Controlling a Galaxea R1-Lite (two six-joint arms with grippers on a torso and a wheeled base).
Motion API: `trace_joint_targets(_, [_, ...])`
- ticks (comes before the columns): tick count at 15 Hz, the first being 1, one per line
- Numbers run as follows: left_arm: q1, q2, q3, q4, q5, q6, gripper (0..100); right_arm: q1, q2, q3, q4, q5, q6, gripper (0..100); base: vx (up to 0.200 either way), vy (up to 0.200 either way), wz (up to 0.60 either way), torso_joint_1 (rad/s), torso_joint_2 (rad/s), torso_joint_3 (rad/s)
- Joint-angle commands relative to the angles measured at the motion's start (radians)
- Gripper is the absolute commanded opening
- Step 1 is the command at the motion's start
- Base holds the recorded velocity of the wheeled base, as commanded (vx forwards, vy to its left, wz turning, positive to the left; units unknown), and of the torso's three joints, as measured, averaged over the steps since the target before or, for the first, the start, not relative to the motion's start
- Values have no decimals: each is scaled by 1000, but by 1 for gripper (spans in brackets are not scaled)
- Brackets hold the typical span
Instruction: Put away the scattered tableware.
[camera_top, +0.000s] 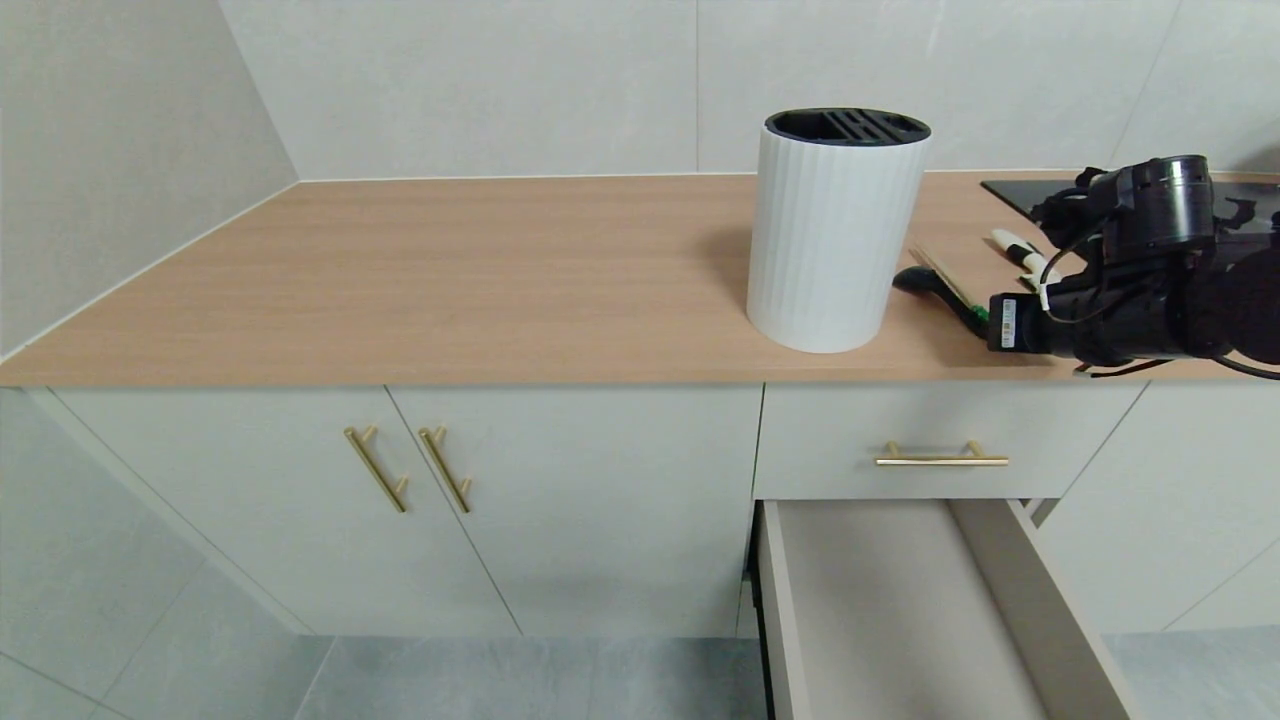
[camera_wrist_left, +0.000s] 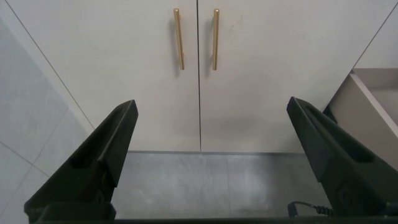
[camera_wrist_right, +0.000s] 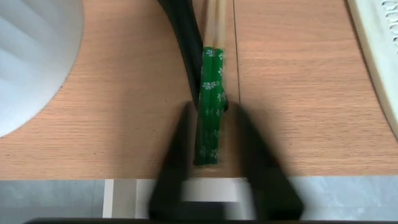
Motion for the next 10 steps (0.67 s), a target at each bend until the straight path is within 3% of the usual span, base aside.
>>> trace_joint_targets(1, [0, 1, 0, 0, 0, 0, 100, 0, -7, 0, 0, -1, 1, 0, 0, 0, 0, 0, 0, 0])
trace_joint_targets(8, [0, 1, 0, 0, 0, -1, 100, -26, -248, 75, 11, -3, 26, 0, 0, 0, 0, 0, 0, 0])
trace_joint_targets(10, [0, 1, 0, 0, 0, 0, 100, -26, -360, 176, 9, 6, 24, 0, 0, 0, 0, 0, 0, 0])
